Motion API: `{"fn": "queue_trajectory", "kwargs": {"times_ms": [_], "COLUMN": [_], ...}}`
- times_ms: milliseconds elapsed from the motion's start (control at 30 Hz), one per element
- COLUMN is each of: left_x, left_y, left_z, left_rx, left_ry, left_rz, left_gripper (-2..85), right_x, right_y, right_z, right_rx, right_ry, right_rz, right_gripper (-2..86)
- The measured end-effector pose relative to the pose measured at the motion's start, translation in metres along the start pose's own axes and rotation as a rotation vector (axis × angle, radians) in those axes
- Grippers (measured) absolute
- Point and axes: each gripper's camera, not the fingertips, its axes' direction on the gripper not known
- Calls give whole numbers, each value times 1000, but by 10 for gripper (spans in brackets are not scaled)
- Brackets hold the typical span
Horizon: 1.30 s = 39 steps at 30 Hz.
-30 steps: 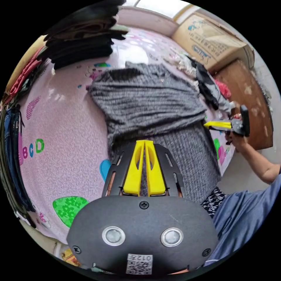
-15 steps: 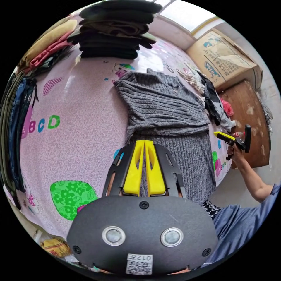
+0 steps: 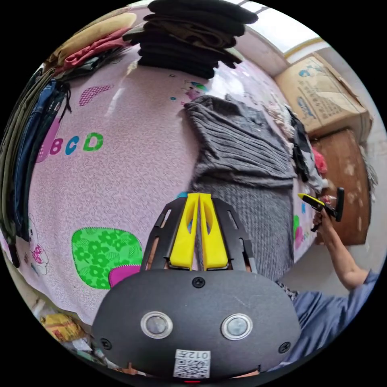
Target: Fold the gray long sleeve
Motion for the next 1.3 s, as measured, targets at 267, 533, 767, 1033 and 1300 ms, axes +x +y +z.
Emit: {"fn": "queue_trajectory", "kwargs": {"times_ms": [267,533,767,1033,1300], "left_x": [57,30,13,-7,-7], "left_y": [109,166,233,263,244], "left_z": [12,-23,-52,-44,-35], "left_rx": [-193,-148,-151,-114,-184], "left_ry": [56,-109,-52,174,116], "left_rz": [231,71,-141,-299,-220], "left_gripper": [5,6,17,56,15], "right_x": [-19,31,49,106,140], "right_y": [108,171,248,298,304], "right_z": [6,-46,-62,-67,-64], "right_rx": [-177,-106,-153,-115,-132], "right_ry": [-3,-5,-86,-242,-245], "right_rz": [-123,25,121,268,270], "right_gripper": [0,3,21,61,69]}}
